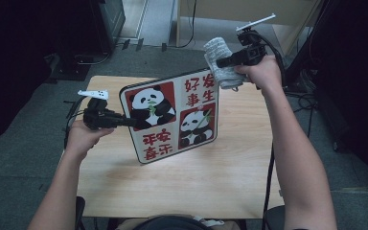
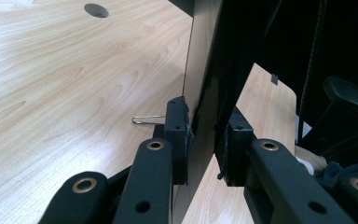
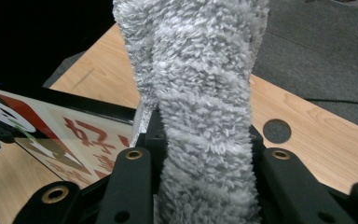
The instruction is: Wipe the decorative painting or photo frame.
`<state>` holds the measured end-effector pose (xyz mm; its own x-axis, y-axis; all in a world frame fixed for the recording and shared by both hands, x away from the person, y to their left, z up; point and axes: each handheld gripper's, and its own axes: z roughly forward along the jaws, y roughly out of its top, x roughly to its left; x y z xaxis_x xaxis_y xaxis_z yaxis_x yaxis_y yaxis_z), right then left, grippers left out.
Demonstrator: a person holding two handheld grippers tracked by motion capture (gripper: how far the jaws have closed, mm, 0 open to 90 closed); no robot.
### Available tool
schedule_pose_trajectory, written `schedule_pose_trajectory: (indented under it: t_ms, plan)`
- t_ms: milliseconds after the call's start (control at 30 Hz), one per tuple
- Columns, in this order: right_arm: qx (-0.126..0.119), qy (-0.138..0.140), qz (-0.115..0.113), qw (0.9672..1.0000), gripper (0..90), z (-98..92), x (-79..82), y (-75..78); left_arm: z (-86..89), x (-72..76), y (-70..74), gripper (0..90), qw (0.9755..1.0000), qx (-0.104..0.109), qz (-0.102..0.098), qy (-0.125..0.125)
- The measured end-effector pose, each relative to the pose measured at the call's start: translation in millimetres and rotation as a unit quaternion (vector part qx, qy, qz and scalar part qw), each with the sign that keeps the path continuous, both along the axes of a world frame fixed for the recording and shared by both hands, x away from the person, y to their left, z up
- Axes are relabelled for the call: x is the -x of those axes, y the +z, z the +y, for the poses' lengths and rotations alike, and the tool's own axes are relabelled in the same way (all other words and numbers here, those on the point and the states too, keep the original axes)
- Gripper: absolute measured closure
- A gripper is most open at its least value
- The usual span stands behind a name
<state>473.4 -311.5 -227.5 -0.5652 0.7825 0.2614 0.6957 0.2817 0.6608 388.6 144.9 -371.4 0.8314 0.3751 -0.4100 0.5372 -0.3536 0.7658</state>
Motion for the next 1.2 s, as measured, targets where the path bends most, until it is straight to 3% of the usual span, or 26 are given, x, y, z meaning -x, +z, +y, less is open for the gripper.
schedule_pose_trajectory:
  t_ms: [200, 467, 667, 1200]
  plan:
    - [0.001, 0.0, -0.002, 1.0, 67.5, -8.1, 3.1, -4.9, 1.3, -0.5, -0.4, 77.0, 1.0, -0.001, -0.001, 0.0]
    - [0.015, -0.007, 0.014, 0.9998, 68.1, -17.9, 7.6, -18.9, 1.7, -0.8, -1.3, 76.9, 1.0, 0.003, 0.001, 0.0]
    - [0.046, 0.0, 0.028, 0.9986, 68.3, -19.0, 10.6, -36.4, 1.5, -0.7, -1.3, 76.8, 1.0, 0.003, 0.001, 0.0]
    - [0.023, 0.005, 0.023, 0.9994, 68.5, -23.8, 23.3, -55.7, 0.9, -0.3, -1.1, 76.8, 1.0, 0.002, 0.0, 0.001]
